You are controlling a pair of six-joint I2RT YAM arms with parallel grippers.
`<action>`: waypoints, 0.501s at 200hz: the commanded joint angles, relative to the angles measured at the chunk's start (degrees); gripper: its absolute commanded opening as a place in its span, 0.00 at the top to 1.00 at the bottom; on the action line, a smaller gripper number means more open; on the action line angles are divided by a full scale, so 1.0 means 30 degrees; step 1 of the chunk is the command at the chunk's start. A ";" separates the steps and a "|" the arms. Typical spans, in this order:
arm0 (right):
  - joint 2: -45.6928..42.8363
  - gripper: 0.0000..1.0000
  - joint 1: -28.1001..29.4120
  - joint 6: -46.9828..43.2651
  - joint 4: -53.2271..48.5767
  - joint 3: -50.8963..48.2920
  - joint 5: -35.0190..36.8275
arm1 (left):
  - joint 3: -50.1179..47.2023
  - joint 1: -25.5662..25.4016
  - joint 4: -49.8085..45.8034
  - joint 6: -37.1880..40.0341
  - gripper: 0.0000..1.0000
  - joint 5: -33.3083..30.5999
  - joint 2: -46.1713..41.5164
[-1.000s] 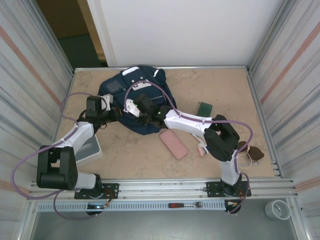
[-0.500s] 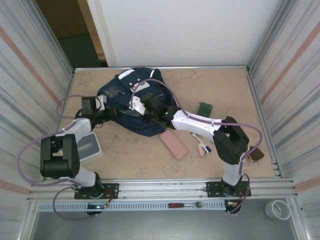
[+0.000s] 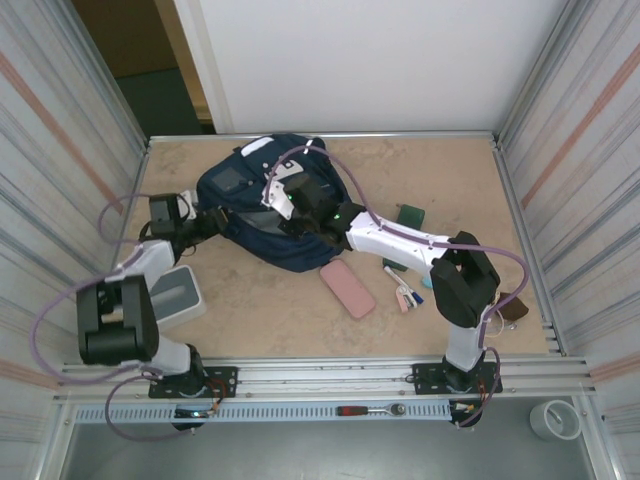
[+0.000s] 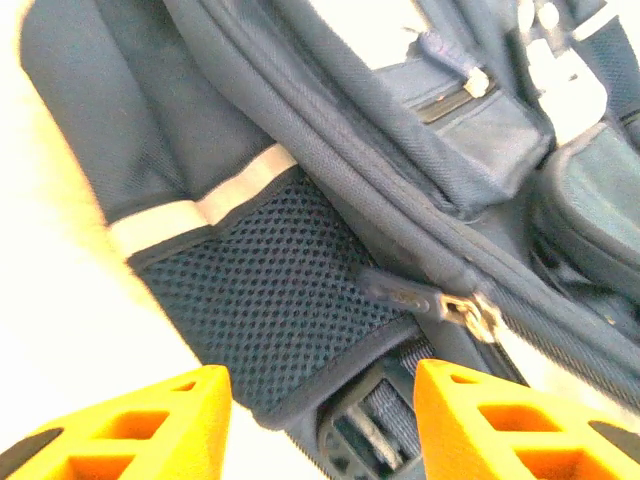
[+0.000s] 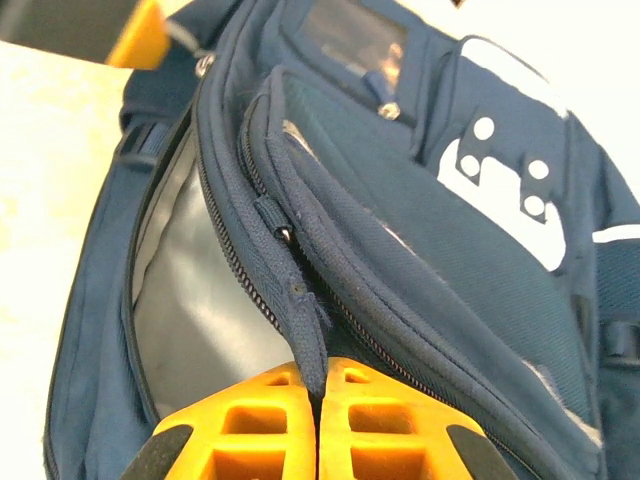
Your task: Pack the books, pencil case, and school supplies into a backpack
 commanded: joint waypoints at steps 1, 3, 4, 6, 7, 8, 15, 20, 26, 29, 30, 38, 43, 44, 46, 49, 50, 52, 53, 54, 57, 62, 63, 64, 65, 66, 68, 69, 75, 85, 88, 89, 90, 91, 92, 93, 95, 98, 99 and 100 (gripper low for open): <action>-0.0436 0.96 -0.0286 0.1092 -0.0730 0.2075 0.0603 | -0.0936 -0.0208 0.1206 0.1662 0.41 0.0501 -0.3758; -0.0403 0.95 -0.0335 0.1174 -0.0833 0.2250 0.0475 | -0.1041 -0.0243 0.1357 0.1847 0.40 0.0610 -0.4051; -0.0402 0.95 -0.0344 0.1188 -0.0849 0.2294 0.0430 | -0.1108 -0.0268 0.1436 0.1936 0.40 0.0623 -0.4198; -0.0402 0.95 -0.0364 0.1210 -0.0900 0.2331 0.0378 | -0.1231 -0.0316 0.1605 0.2091 0.39 0.0706 -0.4491; -0.0388 0.95 -0.0374 0.1235 -0.0941 0.2379 0.0323 | -0.1290 -0.0363 0.1692 0.2234 0.39 0.0745 -0.4637; -0.0366 0.95 -0.0378 0.1277 -0.0961 0.2417 0.0266 | -0.1349 -0.0416 0.1780 0.2335 0.38 0.0749 -0.4769; -0.0341 0.94 -0.0532 0.1524 -0.1140 0.2674 -0.0211 | -0.1782 -0.0774 0.2420 0.3130 0.35 0.0869 -0.5599; -0.0310 0.94 -0.0650 0.1722 -0.1351 0.2879 -0.0612 | -0.2031 -0.1113 0.2913 0.3696 0.33 0.0853 -0.6328; -0.0240 0.94 -0.0820 0.2103 -0.1563 0.3106 -0.1136 | -0.2462 -0.1637 0.3534 0.4390 0.29 0.0717 -0.6853; -0.0224 0.94 -0.0914 0.2267 -0.1666 0.3251 -0.1416 | -0.2613 -0.1952 0.3848 0.4764 0.28 0.0621 -0.7079; -0.0211 0.94 -0.0942 0.2335 -0.1704 0.3278 -0.1468 | -0.2670 -0.2045 0.3897 0.4874 0.28 0.0570 -0.7132; -0.0145 0.94 -0.1174 0.2742 -0.1981 0.3582 -0.2320 | -0.2949 -0.2764 0.4568 0.5848 0.25 0.0122 -0.7505; -0.0095 0.93 -0.1291 0.2979 -0.2180 0.3766 -0.2806 | -0.2989 -0.3272 0.4712 0.6498 0.23 -0.0190 -0.7615; -0.0087 0.93 -0.1306 0.3043 -0.2211 0.3785 -0.2851 | -0.2975 -0.3364 0.4725 0.6620 0.23 -0.0231 -0.7620; -0.0082 0.93 -0.1339 0.3135 -0.2263 0.3857 -0.3061 | -0.2950 -0.3537 0.4735 0.6858 0.23 -0.0335 -0.7624; -0.0014 0.93 -0.1415 0.3231 -0.2372 0.3975 -0.3327 | -0.2879 -0.3764 0.4697 0.7211 0.22 -0.0459 -0.7589; -0.0018 0.93 -0.1426 0.3257 -0.2395 0.4006 -0.3404 | -0.2847 -0.3845 0.4688 0.7328 0.21 -0.0483 -0.7578; -0.0006 0.93 -0.1472 0.3335 -0.2433 0.4066 -0.3594 | -0.2786 -0.3994 0.4667 0.7548 0.21 -0.0537 -0.7533; 0.0001 0.93 -0.1484 0.3367 -0.2469 0.4081 -0.3685 | -0.2742 -0.4062 0.4658 0.7658 0.21 -0.0551 -0.7506; 0.0005 0.93 -0.1505 0.3398 -0.2487 0.4118 -0.3759 | -0.2705 -0.4126 0.4654 0.7771 0.21 -0.0543 -0.7478; 0.0030 0.93 -0.1564 0.3513 -0.2550 0.4212 -0.3971 | -0.2563 -0.4280 0.4585 0.8105 0.21 -0.0558 -0.7351; 0.0074 0.93 -0.1652 0.3663 -0.2638 0.4359 -0.4355 | -0.2323 -0.4530 0.4470 0.8608 0.21 -0.0543 -0.7083; 0.0070 0.93 -0.1677 0.3707 -0.2645 0.4374 -0.4431 | -0.2276 -0.4580 0.4443 0.8701 0.20 -0.0495 -0.7018; 0.0083 0.93 -0.1689 0.3744 -0.2663 0.4382 -0.4499 | -0.2223 -0.4619 0.4400 0.8791 0.21 -0.0471 -0.6955; 0.0104 0.93 -0.1710 0.3777 -0.2686 0.4415 -0.4562 | -0.2153 -0.4653 0.4364 0.8880 0.20 -0.0430 -0.6895; 0.0100 0.93 -0.1735 0.3808 -0.2684 0.4446 -0.4622 | -0.2088 -0.4685 0.4317 0.8968 0.21 -0.0424 -0.6821; 0.0097 0.93 -0.1769 0.3868 -0.2703 0.4484 -0.4727 | -0.1967 -0.4746 0.4222 0.9144 0.20 -0.0383 -0.6677; 0.0096 0.93 -0.1779 0.3883 -0.2707 0.4495 -0.4807 | -0.1893 -0.4775 0.4202 0.9218 0.20 -0.0357 -0.6639; 0.0123 0.92 -0.1923 0.4132 -0.2745 0.4599 -0.5227 | -0.1458 -0.4909 0.3831 0.9660 0.21 -0.0225 -0.6166; 0.0125 0.92 -0.2168 0.4492 -0.2789 0.4732 -0.5854 | -0.0795 -0.5106 0.3364 1.0322 0.20 -0.0089 -0.5337; 0.0125 0.92 -0.2243 0.4587 -0.2756 0.4762 -0.6071 | -0.0592 -0.5146 0.3273 1.0441 0.20 -0.0062 -0.5109; 0.0140 0.92 -0.2266 0.4623 -0.2777 0.4766 -0.6139 | -0.0546 -0.5166 0.3259 1.0496 0.20 -0.0079 -0.5034; 0.0147 0.92 -0.2291 0.4656 -0.2773 0.4768 -0.6202 | -0.0523 -0.5176 0.3251 1.0553 0.20 -0.0087 -0.4953; 0.0136 0.92 -0.2319 0.4687 -0.2771 0.4784 -0.6278 | -0.0453 -0.5195 0.3233 1.0610 0.20 -0.0092 -0.4883; 0.0145 0.92 -0.2333 0.4732 -0.2770 0.4791 -0.6345 | -0.0389 -0.5205 0.3224 1.0654 0.20 -0.0094 -0.4804; 0.0135 0.92 -0.2369 0.4769 -0.2755 0.4795 -0.6437 | -0.0327 -0.5210 0.3219 1.0690 0.20 -0.0095 -0.4721; 0.0120 0.92 -0.2410 0.4833 -0.2743 0.4813 -0.6572 | -0.0230 -0.5214 0.3216 1.0776 0.19 -0.0096 -0.4563; 0.0114 0.92 -0.2490 0.4945 -0.2740 0.4827 -0.6798 | -0.0100 -0.5240 0.3189 1.0894 0.19 -0.0059 -0.4335; 0.0119 0.92 -0.2506 0.4992 -0.2725 0.4842 -0.6883 | -0.0037 -0.5242 0.3187 1.0927 0.19 -0.0048 -0.4267; 0.0137 0.92 -0.2529 0.5046 -0.2717 0.4865 -0.6955 | 0.0024 -0.5258 0.3186 1.0959 0.19 -0.0028 -0.4188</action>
